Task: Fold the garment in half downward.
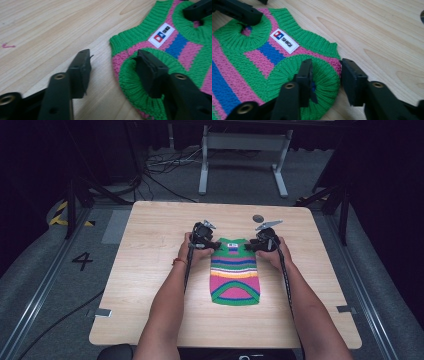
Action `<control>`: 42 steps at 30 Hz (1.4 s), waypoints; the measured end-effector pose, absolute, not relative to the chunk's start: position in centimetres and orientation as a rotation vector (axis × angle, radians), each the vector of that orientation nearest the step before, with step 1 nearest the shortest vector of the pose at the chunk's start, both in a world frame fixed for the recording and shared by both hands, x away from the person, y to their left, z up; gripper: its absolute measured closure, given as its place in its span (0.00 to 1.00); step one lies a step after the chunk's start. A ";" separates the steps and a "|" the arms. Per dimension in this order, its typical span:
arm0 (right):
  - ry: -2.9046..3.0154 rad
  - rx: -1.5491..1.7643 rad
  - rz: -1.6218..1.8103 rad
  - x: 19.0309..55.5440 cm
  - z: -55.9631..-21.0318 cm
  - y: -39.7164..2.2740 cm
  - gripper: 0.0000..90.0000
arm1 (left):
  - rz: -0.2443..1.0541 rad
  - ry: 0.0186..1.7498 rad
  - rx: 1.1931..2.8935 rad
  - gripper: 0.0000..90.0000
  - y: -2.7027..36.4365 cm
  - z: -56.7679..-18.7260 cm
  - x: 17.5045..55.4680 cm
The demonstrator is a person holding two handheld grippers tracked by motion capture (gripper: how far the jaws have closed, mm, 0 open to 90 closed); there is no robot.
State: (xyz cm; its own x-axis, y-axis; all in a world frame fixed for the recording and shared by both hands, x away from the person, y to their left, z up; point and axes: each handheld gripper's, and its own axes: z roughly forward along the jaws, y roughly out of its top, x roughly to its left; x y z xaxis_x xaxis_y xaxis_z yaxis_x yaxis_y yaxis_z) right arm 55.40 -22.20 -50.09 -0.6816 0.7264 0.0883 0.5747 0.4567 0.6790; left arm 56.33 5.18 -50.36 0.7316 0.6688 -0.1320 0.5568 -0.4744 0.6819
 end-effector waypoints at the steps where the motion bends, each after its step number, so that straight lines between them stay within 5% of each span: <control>1: 2.494 1.139 1.044 55.4 -50.1 -22.2 0.76 | 0.173 0.920 2.186 0.70 5.2 -50.4 56.3; 4: 2.491 1.183 1.083 55.4 -50.1 -22.4 0.87 | 0.136 0.910 2.172 0.85 5.2 -50.5 56.3; 10: 2.487 1.162 1.123 55.2 -49.4 -22.5 0.92 | 0.179 0.877 2.208 0.93 4.9 -50.1 56.1; 42: 2.509 0.697 1.379 46.8 -44.3 -25.0 0.89 | 0.382 0.417 2.267 0.94 6.1 -43.9 46.8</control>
State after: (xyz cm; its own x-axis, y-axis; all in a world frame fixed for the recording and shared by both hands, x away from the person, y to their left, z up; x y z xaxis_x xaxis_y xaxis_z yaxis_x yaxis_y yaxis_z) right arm 46.78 -25.02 -44.34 -0.8703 0.4895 0.0541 0.3080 0.4554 0.8353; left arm 46.77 6.06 -43.94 0.9007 0.4111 0.1403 0.1752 -0.6394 0.7486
